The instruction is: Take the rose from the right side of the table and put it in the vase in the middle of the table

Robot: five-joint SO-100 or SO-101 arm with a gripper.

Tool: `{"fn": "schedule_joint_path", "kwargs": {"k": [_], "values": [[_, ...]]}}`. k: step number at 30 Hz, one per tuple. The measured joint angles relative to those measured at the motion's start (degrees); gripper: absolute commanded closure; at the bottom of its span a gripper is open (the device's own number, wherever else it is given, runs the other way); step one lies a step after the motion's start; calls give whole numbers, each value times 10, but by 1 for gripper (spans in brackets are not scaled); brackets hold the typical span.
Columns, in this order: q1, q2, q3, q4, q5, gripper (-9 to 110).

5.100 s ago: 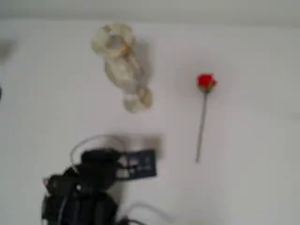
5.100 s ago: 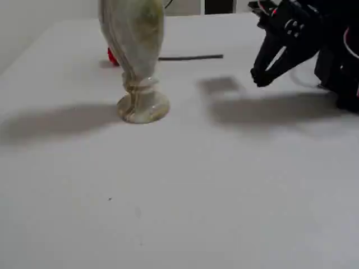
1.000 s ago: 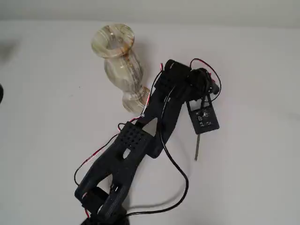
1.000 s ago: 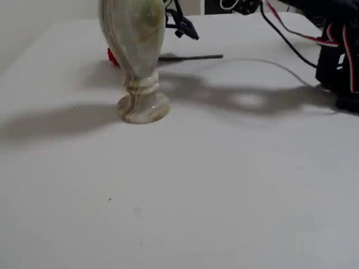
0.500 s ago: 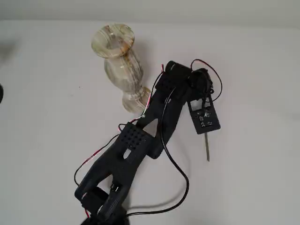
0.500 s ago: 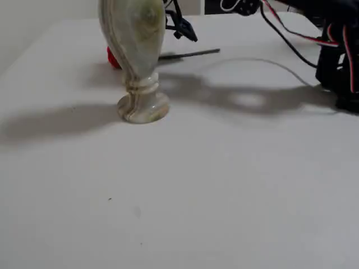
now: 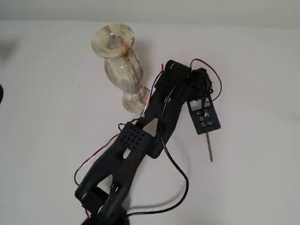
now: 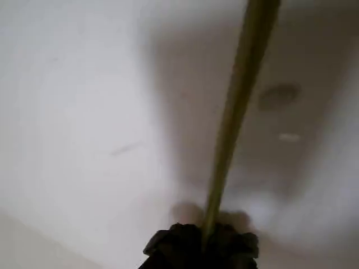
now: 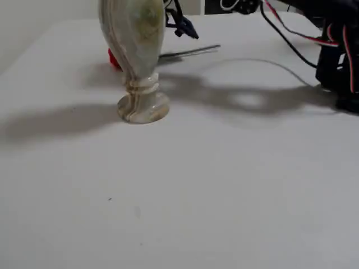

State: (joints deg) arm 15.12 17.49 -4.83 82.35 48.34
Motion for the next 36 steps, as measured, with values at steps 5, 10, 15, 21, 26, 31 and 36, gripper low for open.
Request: {"fn": "schedule_joint_path", "kwargs": {"k": [5,10,15,21,26,31,36], "values": [[1,70,0,18,-7,102],[10,162,0,27,-7,102],[21,266,0,18,-4,102],[14,389,0,-24,-3,102],[-40,487,2,-64,-47,102],[-123,557,2,-85,-74,102],[-206,599,4,-92,-47,102]]}}
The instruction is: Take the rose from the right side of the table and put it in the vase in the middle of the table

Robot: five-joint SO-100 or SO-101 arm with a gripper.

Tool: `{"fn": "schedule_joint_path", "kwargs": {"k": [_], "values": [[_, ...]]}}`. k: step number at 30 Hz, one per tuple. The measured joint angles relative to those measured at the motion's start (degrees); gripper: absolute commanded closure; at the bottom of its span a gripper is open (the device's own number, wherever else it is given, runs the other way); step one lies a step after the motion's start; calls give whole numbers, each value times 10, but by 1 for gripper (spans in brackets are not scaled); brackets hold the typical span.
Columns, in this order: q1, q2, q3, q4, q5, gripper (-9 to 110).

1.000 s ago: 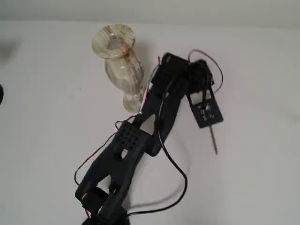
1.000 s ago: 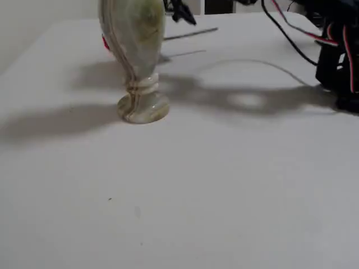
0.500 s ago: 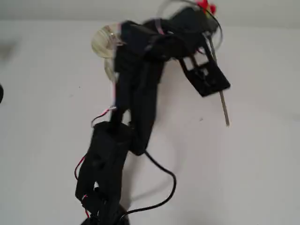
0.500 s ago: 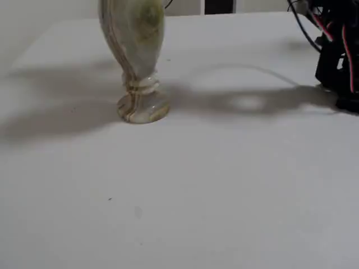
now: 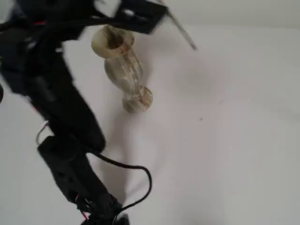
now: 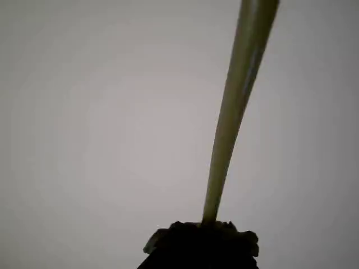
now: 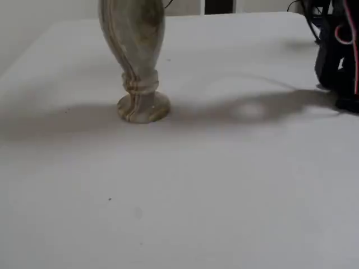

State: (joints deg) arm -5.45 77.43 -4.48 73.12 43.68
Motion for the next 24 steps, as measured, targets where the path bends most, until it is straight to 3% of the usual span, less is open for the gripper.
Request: {"fn": "schedule_joint_path", "kwargs": {"k": [16,24], "values": [[-147,25,4,-68,188,102],[-149,-19,4,-116,242,102]]}}
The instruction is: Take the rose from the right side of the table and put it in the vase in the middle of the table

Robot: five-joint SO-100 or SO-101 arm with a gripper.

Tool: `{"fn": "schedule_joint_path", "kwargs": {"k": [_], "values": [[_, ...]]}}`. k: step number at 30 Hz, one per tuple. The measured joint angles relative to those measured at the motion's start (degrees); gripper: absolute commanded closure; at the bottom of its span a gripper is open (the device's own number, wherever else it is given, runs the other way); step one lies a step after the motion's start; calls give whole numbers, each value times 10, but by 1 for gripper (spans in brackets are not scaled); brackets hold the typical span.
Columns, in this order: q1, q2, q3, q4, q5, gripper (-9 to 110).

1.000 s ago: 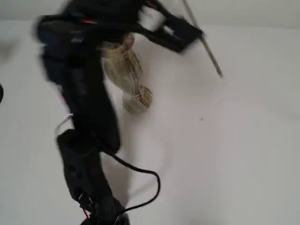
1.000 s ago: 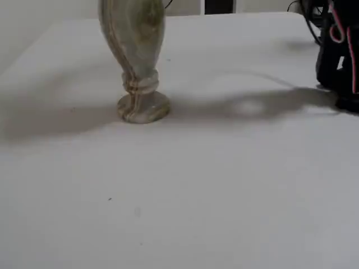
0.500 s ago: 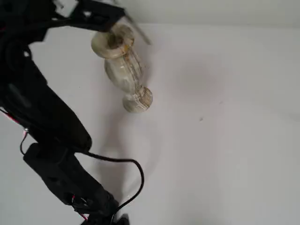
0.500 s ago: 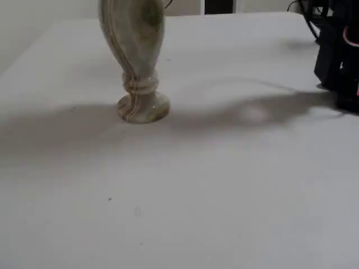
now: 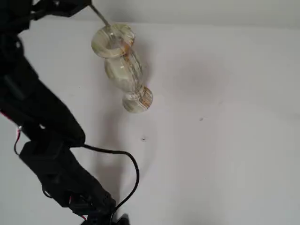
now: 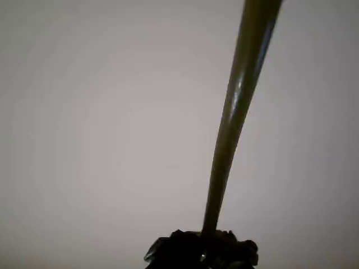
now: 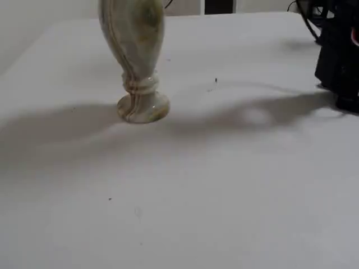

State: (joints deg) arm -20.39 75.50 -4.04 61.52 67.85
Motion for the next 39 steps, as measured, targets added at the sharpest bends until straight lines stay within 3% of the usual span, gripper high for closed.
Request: {"fn": "schedule_joint_path", "kwargs": {"k": [14,26,39], "values": [[2,-89,1,-14,60,102],[25,-179,-60,49,80,102],[65,-191,-68,125,80,84]]}}
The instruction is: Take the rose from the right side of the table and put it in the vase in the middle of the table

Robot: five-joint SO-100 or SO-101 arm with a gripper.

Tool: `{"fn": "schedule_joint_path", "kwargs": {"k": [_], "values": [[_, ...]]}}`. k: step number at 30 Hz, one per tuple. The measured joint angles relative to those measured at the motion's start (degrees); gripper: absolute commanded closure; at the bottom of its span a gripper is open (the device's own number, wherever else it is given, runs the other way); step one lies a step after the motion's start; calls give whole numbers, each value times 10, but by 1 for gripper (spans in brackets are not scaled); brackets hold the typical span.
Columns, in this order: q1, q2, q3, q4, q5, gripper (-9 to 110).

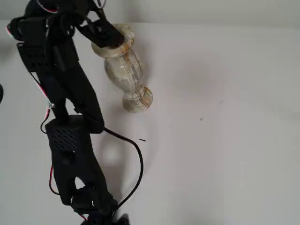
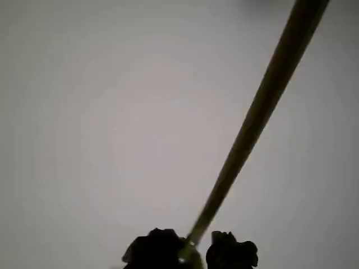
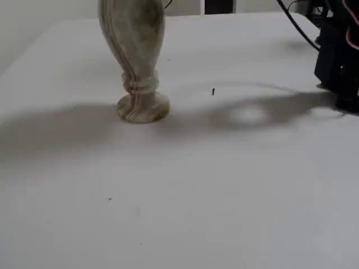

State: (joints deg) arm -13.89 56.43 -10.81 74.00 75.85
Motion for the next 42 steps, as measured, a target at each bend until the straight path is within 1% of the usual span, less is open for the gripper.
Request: {"fn": "schedule_joint_path", "kwargs": {"k": [2,9,13,16,20,26,34,42], "values": [[1,0,0,16,0,81],[20,2,0,64,0,80],[37,24,0,78,-4,78],[56,58,0,81,-22,74],[80,99,0,81,-66,73],[81,152,0,87,-180,73],[46,227,-1,129,-355,73],[25,317,-2,188,-567,75]]}}
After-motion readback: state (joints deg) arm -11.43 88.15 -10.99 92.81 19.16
